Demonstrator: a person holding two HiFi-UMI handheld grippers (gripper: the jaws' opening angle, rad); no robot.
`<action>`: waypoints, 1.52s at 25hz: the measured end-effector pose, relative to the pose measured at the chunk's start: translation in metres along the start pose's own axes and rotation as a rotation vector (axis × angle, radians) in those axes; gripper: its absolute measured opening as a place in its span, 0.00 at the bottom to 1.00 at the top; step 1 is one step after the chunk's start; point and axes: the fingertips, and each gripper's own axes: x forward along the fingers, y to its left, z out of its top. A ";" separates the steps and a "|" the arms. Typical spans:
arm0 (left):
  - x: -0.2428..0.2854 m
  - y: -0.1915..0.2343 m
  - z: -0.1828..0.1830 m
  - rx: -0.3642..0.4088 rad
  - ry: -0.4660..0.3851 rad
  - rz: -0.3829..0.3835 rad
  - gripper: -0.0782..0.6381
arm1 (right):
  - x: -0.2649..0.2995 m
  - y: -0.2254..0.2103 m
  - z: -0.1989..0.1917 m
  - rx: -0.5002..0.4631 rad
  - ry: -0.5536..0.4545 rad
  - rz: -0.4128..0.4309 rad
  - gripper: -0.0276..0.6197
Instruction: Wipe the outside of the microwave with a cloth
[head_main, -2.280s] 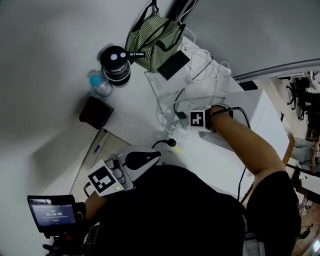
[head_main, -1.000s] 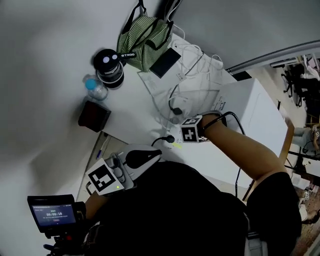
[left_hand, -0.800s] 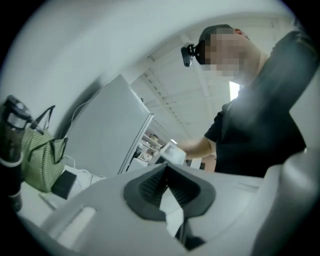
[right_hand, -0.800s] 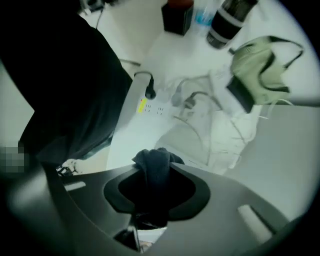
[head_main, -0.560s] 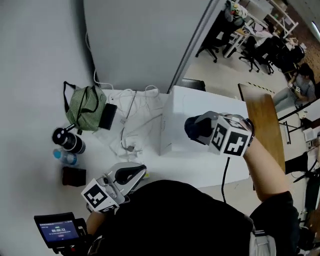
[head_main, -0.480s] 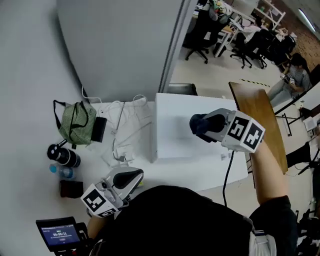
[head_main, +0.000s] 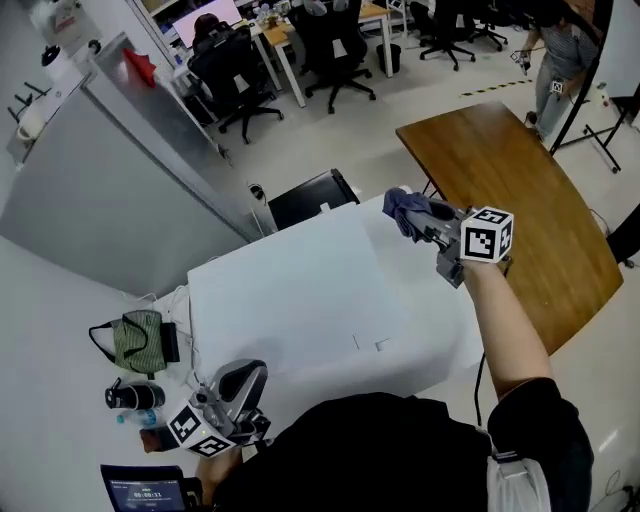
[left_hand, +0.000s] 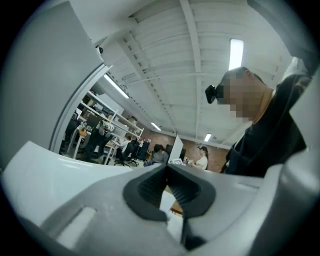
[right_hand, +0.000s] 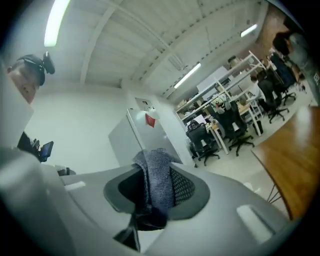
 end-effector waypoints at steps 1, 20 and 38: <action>0.006 -0.004 0.001 0.005 0.036 0.014 0.12 | 0.013 -0.004 -0.015 0.040 -0.008 0.035 0.19; 0.047 -0.010 -0.017 0.018 0.209 0.213 0.12 | 0.111 -0.112 -0.231 0.192 0.448 0.069 0.18; 0.095 -0.028 0.006 0.062 0.109 0.111 0.12 | 0.062 0.027 -0.058 0.217 -0.005 0.397 0.19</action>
